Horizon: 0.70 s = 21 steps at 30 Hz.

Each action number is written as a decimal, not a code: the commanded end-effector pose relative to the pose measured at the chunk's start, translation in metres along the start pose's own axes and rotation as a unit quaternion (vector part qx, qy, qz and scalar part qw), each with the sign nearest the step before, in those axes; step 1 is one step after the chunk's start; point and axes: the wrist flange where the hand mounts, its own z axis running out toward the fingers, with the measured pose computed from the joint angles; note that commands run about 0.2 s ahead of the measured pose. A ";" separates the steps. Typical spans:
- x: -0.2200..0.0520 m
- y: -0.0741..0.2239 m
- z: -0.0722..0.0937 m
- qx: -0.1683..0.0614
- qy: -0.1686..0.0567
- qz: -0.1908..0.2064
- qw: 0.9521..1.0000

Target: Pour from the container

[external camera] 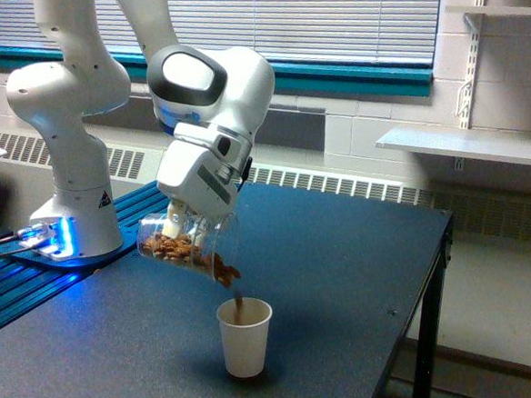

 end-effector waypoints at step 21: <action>0.000 -0.004 -0.006 -0.026 0.002 -0.038 0.999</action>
